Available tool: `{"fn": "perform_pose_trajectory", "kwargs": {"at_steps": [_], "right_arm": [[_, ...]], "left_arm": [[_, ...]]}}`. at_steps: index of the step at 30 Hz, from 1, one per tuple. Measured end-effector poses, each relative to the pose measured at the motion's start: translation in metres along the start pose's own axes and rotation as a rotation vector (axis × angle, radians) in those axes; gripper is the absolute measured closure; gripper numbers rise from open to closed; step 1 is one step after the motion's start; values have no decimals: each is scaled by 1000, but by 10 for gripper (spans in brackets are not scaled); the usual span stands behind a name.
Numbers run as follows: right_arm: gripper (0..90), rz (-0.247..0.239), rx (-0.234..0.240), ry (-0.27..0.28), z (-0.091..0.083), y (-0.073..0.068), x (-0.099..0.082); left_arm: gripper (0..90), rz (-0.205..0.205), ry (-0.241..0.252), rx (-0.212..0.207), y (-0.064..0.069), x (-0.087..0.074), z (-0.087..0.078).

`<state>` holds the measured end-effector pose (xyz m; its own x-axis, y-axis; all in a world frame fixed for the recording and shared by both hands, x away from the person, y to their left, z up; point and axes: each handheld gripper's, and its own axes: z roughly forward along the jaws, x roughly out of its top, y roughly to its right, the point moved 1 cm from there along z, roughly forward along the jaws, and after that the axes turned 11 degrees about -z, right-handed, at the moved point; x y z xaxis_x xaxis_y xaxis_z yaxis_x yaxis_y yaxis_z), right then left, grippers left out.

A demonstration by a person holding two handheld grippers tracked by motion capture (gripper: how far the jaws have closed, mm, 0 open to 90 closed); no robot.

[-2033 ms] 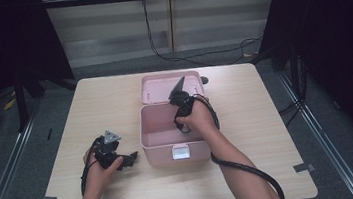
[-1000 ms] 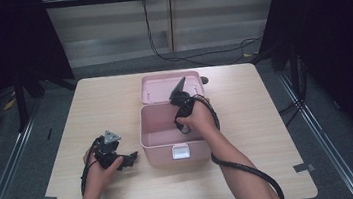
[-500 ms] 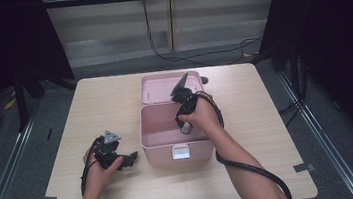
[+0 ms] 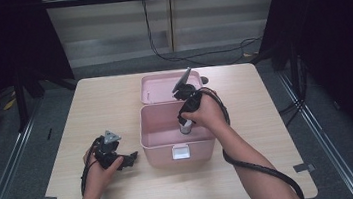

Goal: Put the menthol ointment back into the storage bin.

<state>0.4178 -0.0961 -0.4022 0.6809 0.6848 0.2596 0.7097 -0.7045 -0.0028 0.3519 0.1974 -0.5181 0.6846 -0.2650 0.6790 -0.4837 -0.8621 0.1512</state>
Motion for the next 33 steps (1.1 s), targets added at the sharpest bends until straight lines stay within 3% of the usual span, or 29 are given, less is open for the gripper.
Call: {"fn": "perform_pose_trajectory", "kwargs": {"at_steps": [11, 16, 33], "right_arm": [[446, -46, 23, 54, -28, -5, -6], [454, -75, 14, 46, -36, -10, -9], [680, -169, 52, 84, -55, -32, -13]], "left_arm": [[1, 0, 1, 0, 0, 0, 0], [1, 0, 0, 0, 0, 0, 0], [1, 0, 1, 0, 0, 0, 0]]}}
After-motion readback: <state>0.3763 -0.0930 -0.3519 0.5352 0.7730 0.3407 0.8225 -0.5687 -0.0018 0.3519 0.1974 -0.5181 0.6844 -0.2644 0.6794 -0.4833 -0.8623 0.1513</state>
